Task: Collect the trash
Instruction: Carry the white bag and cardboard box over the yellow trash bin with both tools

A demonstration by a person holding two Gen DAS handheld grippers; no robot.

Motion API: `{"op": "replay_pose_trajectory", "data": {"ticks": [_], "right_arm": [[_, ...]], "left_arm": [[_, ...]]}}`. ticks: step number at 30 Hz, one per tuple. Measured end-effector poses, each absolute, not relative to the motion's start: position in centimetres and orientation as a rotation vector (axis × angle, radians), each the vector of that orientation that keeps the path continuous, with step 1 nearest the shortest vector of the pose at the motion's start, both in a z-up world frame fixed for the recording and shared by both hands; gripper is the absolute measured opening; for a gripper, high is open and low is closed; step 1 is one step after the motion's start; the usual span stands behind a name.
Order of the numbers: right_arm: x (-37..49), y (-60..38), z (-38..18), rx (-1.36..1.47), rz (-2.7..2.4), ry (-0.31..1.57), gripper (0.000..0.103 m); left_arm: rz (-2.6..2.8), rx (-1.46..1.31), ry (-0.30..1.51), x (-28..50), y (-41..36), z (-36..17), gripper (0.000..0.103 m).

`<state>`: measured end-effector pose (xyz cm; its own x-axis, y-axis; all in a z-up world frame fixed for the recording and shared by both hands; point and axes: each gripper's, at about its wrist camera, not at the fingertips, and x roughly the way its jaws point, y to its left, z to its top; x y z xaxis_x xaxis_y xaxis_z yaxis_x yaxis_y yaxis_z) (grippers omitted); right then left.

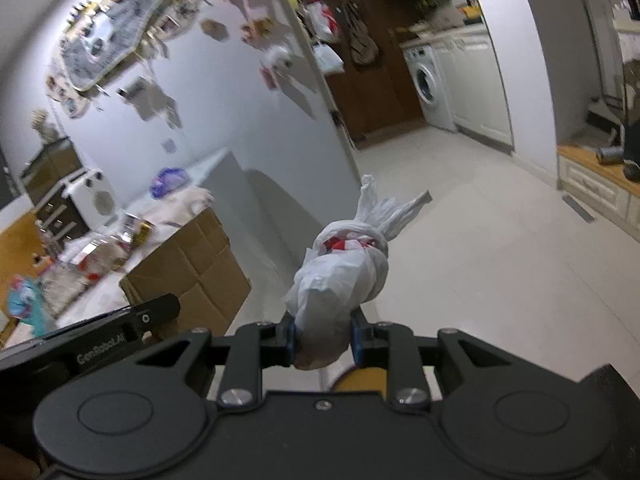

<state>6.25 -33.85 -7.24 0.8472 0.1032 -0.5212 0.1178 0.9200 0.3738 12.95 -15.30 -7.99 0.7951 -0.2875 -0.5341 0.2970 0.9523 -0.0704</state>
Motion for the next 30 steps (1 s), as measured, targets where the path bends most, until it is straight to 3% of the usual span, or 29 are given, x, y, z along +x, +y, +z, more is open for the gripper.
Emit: {"op": "replay_pose_trajectory", "data": {"ticks": [18,30], "right_arm": [[17.4,-35.5,-19.5,0.421,-0.059,0.825,0.026],[26.0,-33.2,-25.5,0.490,-0.045,0.995,0.026]], "left_arm": [[-0.315,-0.115,0.983,30.5,-16.3,-23.7,0.002],[-0.320,-0.164,1.199,36.2,-14.7,-31.8,0.002]]}}
